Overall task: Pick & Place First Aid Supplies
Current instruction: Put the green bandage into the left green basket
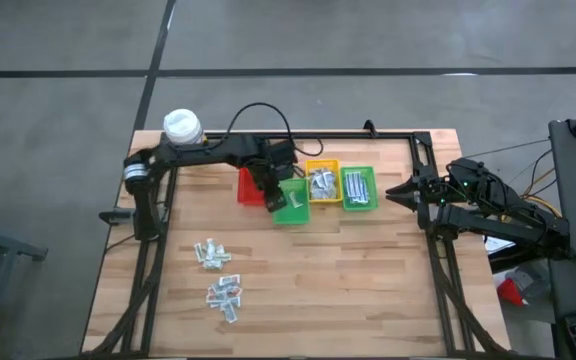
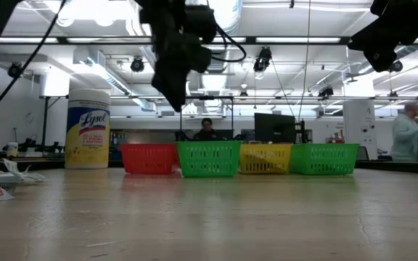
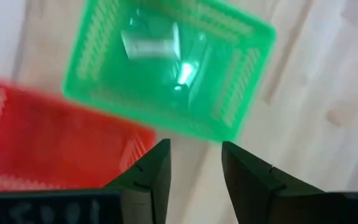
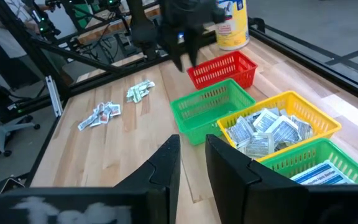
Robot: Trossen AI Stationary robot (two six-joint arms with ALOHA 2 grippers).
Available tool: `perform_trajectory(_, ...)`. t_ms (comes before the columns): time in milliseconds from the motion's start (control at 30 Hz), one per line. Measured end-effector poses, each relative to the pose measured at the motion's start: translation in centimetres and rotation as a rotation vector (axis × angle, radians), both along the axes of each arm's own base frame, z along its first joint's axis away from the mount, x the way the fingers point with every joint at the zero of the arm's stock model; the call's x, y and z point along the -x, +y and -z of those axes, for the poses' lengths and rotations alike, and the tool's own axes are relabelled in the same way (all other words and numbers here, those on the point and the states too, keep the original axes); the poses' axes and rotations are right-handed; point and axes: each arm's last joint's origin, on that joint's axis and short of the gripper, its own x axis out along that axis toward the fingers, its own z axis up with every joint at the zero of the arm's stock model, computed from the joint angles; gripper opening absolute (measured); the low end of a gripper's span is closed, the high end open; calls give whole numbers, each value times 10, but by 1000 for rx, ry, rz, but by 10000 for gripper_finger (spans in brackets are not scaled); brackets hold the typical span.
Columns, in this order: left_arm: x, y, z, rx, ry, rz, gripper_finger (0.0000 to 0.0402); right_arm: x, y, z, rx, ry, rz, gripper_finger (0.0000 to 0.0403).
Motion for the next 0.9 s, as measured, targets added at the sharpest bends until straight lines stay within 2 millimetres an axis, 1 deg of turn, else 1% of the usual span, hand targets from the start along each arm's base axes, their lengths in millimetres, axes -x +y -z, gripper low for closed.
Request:
perform_trajectory(133,15,-21,-11,35,54,-39,135,0,0,0,0,0,0,68)
perform_trajectory(233,25,-36,-14,50,87,-89,135,0,0,0,0,0,0,72)
perform_trajectory(300,31,-45,-12,65,105,-124,135,0,0,0,0,1,0,76)
perform_trajectory(433,48,-65,-2,55,160,-197,135,0,0,0,0,1,0,82)
perform_trajectory(600,74,-89,13,30,217,-327,135,0,0,0,-1,1,0,87)
perform_trajectory(733,96,-106,25,66,218,-435,135,0,0,0,0,1,0,89)
perform_trajectory(900,122,-122,39,96,172,-604,135,0,0,0,0,1,0,84)
